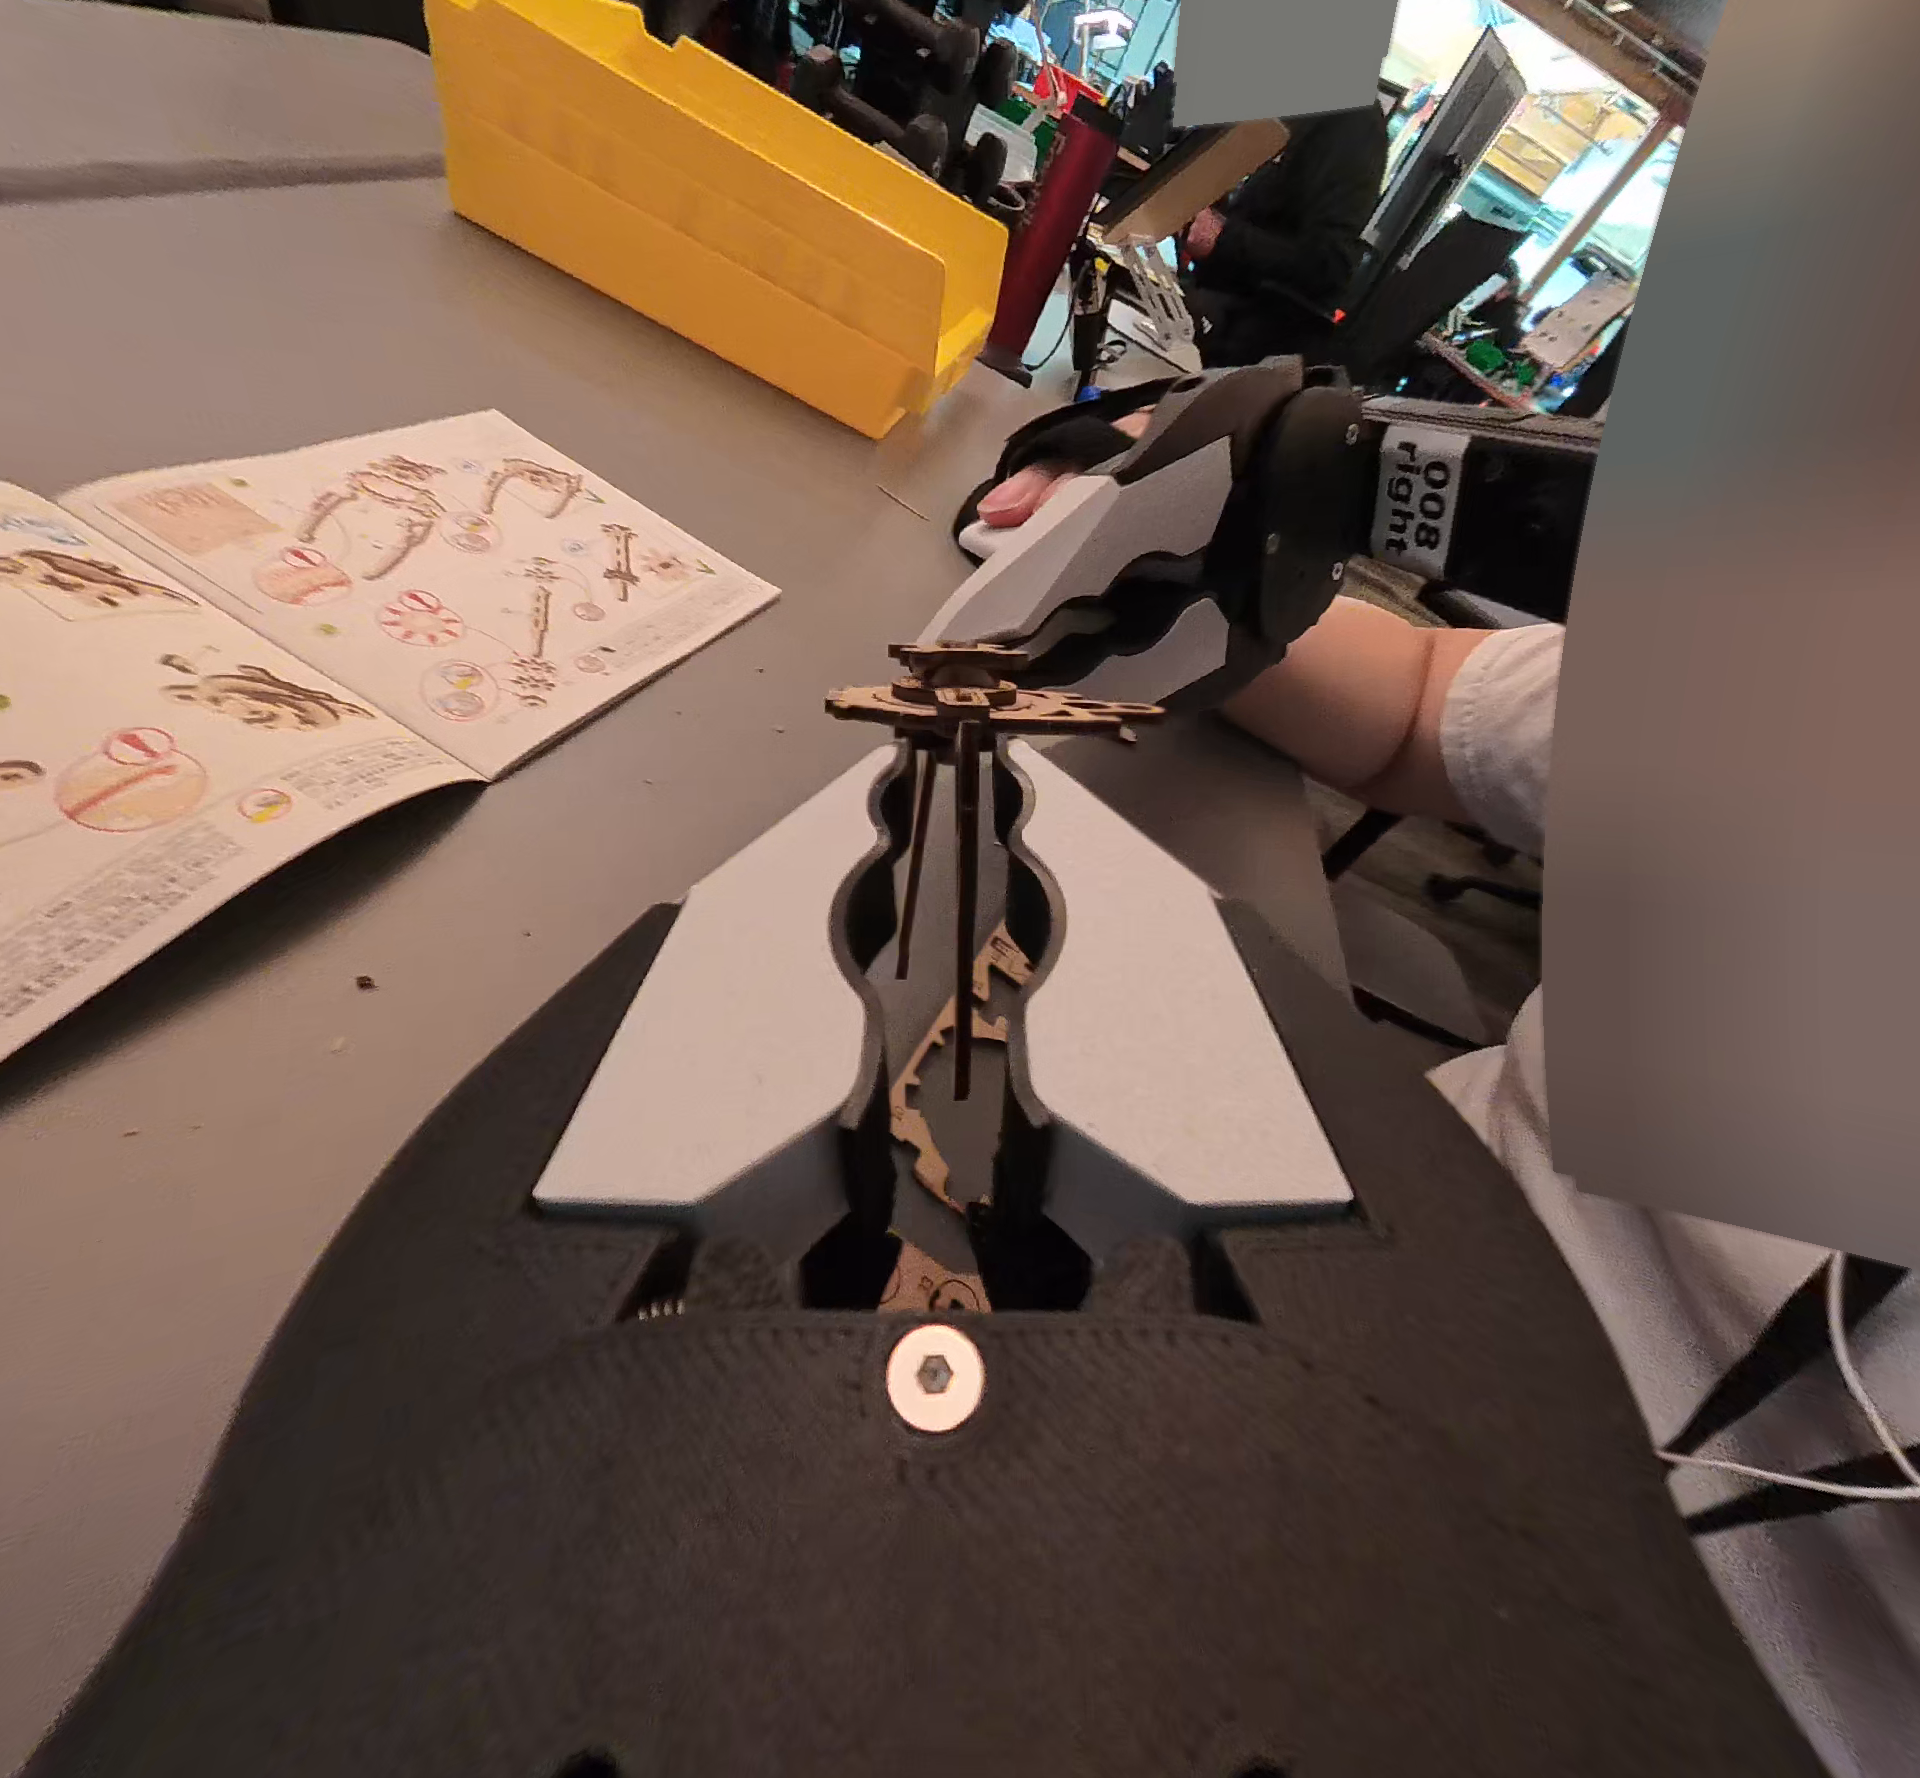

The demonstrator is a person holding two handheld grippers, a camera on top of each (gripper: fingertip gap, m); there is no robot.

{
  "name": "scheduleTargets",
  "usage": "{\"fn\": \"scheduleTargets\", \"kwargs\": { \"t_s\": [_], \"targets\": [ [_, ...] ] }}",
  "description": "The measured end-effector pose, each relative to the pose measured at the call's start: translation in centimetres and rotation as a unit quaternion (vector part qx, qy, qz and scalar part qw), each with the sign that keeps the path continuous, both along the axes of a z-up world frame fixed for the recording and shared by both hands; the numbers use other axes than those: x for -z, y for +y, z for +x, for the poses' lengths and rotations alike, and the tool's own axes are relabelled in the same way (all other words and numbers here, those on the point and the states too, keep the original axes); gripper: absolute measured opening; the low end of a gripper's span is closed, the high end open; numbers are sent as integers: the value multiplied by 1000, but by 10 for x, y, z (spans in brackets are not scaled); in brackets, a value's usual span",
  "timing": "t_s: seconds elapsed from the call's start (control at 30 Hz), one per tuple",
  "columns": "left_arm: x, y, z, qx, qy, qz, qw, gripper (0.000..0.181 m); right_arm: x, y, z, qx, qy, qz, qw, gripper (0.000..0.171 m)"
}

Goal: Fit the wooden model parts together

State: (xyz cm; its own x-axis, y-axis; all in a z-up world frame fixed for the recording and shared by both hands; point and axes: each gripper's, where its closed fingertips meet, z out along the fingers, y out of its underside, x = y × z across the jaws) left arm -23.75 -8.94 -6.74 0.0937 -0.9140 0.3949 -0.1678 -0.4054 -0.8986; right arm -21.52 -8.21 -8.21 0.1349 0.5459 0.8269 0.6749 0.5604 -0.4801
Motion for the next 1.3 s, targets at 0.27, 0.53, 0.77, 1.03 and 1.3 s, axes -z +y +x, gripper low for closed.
{"fn": "scheduleTargets", "kwargs": {
  "t_s": [0.27,0.53,0.77,1.03,1.3],
  "targets": [
    [0,0,-1,-2,11,29,1000,7,1,0,0,3,2,-13,1000,6],
    [-1,4,-3,4,-20,-63,998,0,4,-3,-1,-7,21,-67,998,6],
    [-17,23,-15,-92,47,179,978,37,30,2,1,9,36,-235,971,2],
    [9,8,0,-70,176,402,896,48,55,1,2,32,25,-347,937,1],
    [24,-4,14,25,270,543,794,43,51,-8,0,29,39,-412,910,1]
  ]
}}
